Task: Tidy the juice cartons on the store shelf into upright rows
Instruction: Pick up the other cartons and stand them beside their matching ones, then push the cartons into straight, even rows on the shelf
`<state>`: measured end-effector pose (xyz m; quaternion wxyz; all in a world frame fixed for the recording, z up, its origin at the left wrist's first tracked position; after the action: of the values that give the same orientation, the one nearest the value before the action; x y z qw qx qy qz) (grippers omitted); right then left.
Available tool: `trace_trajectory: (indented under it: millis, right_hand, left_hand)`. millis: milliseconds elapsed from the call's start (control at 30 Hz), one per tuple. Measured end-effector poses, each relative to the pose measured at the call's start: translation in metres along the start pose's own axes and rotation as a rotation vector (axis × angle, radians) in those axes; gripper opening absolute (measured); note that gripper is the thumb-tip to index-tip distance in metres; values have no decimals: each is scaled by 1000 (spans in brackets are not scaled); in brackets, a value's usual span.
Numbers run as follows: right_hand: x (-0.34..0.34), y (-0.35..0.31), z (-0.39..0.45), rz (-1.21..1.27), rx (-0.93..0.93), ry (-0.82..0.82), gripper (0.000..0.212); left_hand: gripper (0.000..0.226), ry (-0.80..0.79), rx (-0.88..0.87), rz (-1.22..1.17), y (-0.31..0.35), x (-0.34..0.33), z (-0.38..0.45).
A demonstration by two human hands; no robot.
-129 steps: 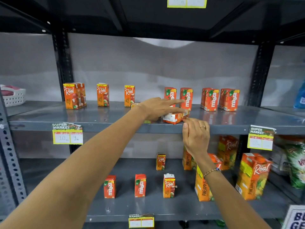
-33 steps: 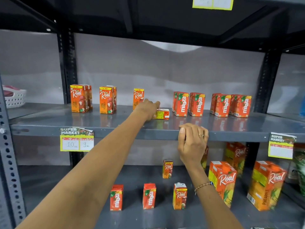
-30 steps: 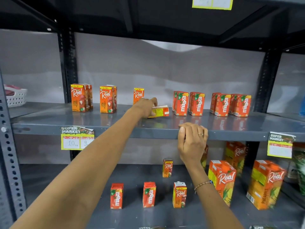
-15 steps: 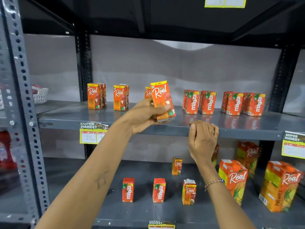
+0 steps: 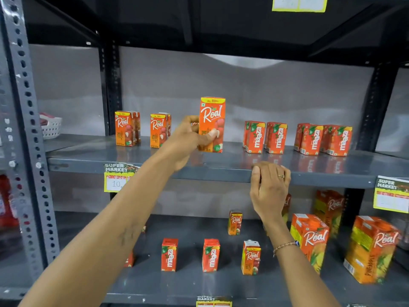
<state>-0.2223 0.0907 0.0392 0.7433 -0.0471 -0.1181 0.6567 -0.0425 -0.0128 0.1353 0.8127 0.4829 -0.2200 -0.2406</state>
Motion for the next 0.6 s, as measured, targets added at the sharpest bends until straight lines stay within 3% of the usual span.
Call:
trace_trajectory:
  millis: [133, 300, 467, 600]
  right_hand:
    - [0, -1, 1, 3, 23, 6, 44]
    - [1, -1, 1, 24, 32, 10, 38]
    - [8, -10, 3, 55, -28, -16, 32]
    - [6, -17, 25, -60, -212, -167, 21]
  left_hand:
    - [62, 209, 64, 236, -16, 26, 67]
    - [69, 281, 115, 667, -38, 41, 126]
    - [68, 227, 204, 780, -79, 44, 148]
    - [55, 117, 182, 731, -89, 41, 152]
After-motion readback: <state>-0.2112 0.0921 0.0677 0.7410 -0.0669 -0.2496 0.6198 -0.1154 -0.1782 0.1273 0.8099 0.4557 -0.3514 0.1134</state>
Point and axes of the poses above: each hand's wrist, its own z-axis towards the middle knuckle, its own x-axis out of the back of the hand, y = z × x, the point moved 7 cm from there along z, towards the middle knuckle, and after that the axes turned 9 degrees about z, right-handed, at the moved point
